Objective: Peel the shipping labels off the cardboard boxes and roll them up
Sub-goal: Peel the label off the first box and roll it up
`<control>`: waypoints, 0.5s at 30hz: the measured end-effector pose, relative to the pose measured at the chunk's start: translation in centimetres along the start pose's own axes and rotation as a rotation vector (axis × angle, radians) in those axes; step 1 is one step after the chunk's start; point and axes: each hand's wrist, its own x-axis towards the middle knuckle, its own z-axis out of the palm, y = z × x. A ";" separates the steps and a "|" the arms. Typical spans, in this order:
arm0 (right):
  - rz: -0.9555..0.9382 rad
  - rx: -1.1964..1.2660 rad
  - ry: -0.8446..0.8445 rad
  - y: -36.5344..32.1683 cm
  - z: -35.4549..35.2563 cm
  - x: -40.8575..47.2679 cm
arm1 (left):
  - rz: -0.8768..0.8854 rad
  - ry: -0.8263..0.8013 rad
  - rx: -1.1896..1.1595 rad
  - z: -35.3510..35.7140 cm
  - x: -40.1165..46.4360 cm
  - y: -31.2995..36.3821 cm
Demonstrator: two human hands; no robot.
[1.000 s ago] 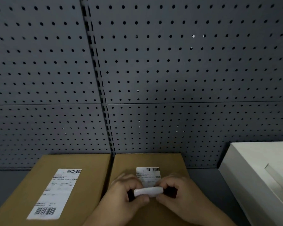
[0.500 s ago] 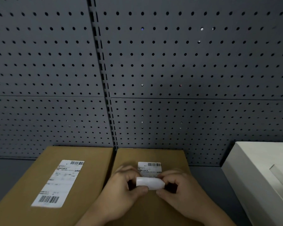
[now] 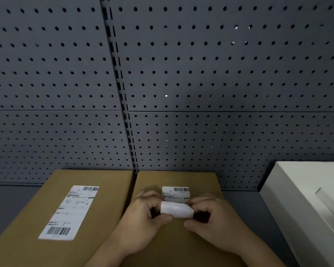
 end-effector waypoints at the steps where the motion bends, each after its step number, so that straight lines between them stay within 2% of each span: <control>1: -0.001 -0.009 0.004 0.0 0.1 0.0 | 0.002 0.001 0.003 0.0 0.0 0.0; 7: 0.000 -0.051 0.033 0.0 0.5 0.3 | 0.013 -0.012 -0.054 -0.3 -0.2 0.4; 15: -0.020 -0.012 -0.002 -0.1 0.1 0.4 | -0.009 0.003 -0.009 -0.2 0.0 0.3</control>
